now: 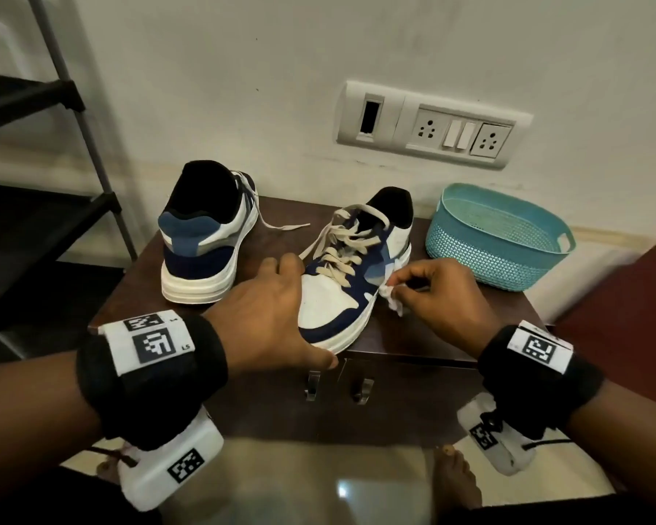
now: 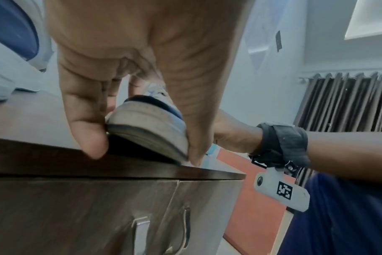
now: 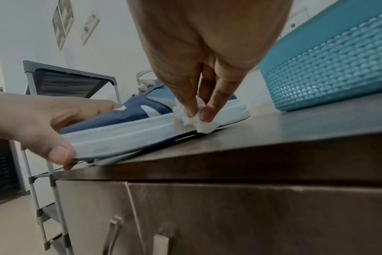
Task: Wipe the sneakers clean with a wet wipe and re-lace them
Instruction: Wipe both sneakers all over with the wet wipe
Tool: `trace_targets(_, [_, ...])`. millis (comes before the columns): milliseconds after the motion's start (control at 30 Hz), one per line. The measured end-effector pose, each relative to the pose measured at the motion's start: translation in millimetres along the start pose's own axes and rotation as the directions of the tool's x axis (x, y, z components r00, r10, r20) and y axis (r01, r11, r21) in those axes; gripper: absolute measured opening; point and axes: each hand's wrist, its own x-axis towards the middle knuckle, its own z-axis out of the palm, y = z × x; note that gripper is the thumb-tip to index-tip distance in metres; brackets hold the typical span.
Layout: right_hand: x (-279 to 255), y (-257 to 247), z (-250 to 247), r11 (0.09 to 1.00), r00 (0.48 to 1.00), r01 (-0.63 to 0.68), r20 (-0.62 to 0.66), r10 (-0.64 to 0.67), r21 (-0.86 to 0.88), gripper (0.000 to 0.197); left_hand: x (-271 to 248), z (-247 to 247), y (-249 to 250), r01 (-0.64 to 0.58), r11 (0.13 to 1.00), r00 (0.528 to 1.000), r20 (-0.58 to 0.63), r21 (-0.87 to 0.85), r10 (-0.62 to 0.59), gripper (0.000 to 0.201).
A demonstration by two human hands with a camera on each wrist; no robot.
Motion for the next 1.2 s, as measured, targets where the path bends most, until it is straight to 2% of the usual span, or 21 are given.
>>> trace_targets(67, [-10, 3, 1, 0.999, 0.998, -0.045, 0.032, 0.045, 0.015, 0.012, 0, 0, 2, -0.040, 0.998, 0.999, 0.020, 0.046, 0.039, 0.116])
trace_targets(167, [-26, 6, 5, 0.994, 0.995, -0.105, -0.002, 0.105, 0.017, 0.015, 3, -4, 0, -0.085, 0.991, 0.996, 0.049, 0.102, 0.080, 0.116])
trace_targets(267, [-46, -3, 14, 0.933, 0.988, -0.088, -0.092, 0.128, 0.350, 0.025, 10, -20, -8, -0.144, 0.984, 0.982, 0.137, 0.101, 0.130, 0.118])
trace_targets(333, [-54, -13, 23, 0.879, 0.981, -0.014, -0.163, 0.103, 0.476, 0.035, 15, -29, -13, -0.199, 0.975, 0.966, 0.186, 0.098, 0.179, 0.118])
trace_targets(400, [-57, -18, 35, 0.911, 0.970, 0.055, -0.238, 0.048, 0.409, 0.041, 18, -34, -15, -0.239, 0.965, 0.956, 0.200, 0.106, 0.215, 0.121])
trace_targets(467, [-56, -23, 50, 0.950, 0.955, 0.077, -0.297, 0.018, 0.302, 0.039, 20, -34, -15, -0.258, 0.959, 0.952, 0.203, 0.117, 0.231, 0.127])
trace_targets(567, [-63, -30, 72, 0.964, 0.894, 0.155, -0.446, -0.045, 0.214, 0.035, 22, -32, -15, -0.269, 0.955, 0.949, 0.202, 0.125, 0.241, 0.134])
trace_targets(633, [-78, -33, 87, 0.958, 0.862, 0.227, -0.494, -0.113, 0.178, 0.029, 22, -31, -15, -0.268, 0.956, 0.951, 0.194, 0.122, 0.242, 0.134])
trace_targets(733, [-103, -36, 104, 0.935, 0.865, 0.337, -0.429, -0.261, 0.110, 0.029, 22, -30, -16, -0.269, 0.954, 0.953, 0.182, 0.128, 0.244, 0.124])
trace_targets(800, [-102, -30, 102, 0.924, 0.863, 0.374, -0.396, -0.314, 0.082, 0.031, 22, -31, -15, -0.270, 0.954, 0.953, 0.181, 0.133, 0.244, 0.118])
trace_targets(967, [-75, -20, 83, 0.948, 0.844, 0.270, -0.515, -0.149, 0.167, 0.029, 22, -31, -10, -0.253, 0.957, 0.959, 0.170, 0.140, 0.229, 0.115])
trace_targets(1033, [-84, -28, 90, 0.951, 0.850, 0.280, -0.494, -0.183, 0.130, 0.025, 22, -29, -8, -0.248, 0.958, 0.961, 0.163, 0.147, 0.223, 0.118])
trace_targets(1133, [-102, -32, 99, 0.929, 0.857, 0.371, -0.392, -0.335, 0.018, 0.025, 22, -29, -7, -0.248, 0.956, 0.959, 0.178, 0.156, 0.220, 0.118])
trace_targets(1200, [-92, -25, 93, 0.935, 0.861, 0.354, -0.399, -0.315, 0.024, 0.025, 22, -31, -7, -0.248, 0.956, 0.958, 0.186, 0.156, 0.218, 0.117])
